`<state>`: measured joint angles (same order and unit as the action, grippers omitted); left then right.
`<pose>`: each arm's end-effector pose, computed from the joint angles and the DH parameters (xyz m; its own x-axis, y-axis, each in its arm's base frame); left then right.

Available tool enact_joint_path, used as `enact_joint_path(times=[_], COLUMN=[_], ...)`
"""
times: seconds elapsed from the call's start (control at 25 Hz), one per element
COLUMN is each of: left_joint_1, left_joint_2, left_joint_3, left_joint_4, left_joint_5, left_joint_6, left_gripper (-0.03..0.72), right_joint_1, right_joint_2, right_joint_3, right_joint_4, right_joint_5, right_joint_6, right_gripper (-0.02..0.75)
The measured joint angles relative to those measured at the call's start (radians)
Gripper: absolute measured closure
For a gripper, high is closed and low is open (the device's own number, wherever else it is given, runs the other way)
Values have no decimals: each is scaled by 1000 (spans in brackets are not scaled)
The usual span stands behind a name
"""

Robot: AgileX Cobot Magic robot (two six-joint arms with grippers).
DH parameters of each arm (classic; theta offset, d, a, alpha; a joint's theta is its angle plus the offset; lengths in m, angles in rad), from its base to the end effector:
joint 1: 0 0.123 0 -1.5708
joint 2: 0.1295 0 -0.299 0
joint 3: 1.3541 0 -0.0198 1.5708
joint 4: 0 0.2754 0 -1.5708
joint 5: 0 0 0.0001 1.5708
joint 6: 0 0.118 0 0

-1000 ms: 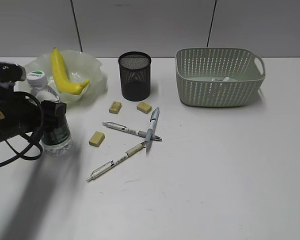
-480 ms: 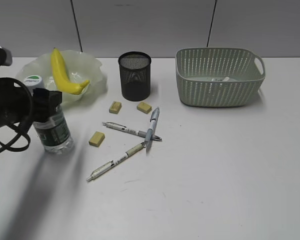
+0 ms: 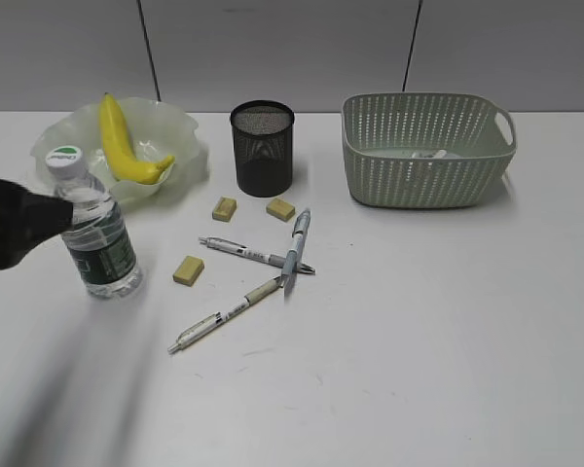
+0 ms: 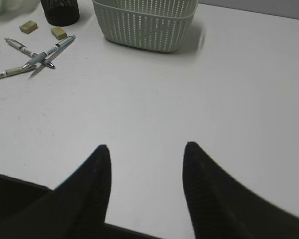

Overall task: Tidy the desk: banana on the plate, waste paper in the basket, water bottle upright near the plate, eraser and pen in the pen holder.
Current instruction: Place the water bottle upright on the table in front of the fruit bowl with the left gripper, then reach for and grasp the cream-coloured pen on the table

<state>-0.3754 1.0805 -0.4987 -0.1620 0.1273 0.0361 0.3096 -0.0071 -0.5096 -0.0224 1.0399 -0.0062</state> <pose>0.2244 -0.0911 0.2208 -0.5841 0.0966 -0.8059 0.3119 0.9434 -0.1130 0.0251 0.0056 0.2823 -0.3970 -0.1454 -0.9062 -0.2950 0.9552 -0.0241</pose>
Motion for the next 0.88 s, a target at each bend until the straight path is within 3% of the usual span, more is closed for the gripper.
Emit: enact_joint_path(times=[0.28,0.48,0.64,0.88], left_joint_1=[0,0,0,0], left_joint_2=[-368,-569,-687,-860], left_joint_3=[-81,-96,-91,-54], left_joint_4=[57,110,113,119], left_joint_5=[576,822,948,949], left_joint_6=[0,0,0,0], left_gripper=[121,123,130,177], right_joint_1=[0,0,0,0], right_joint_2=[0,0,0,0], right_joint_3=[0,0,0,0], right_joint_4=[0,1,5,22], right_joint_5=[0,0,0,0], right_joint_6=[0,0,0,0], right_gripper=[357,357,357,357])
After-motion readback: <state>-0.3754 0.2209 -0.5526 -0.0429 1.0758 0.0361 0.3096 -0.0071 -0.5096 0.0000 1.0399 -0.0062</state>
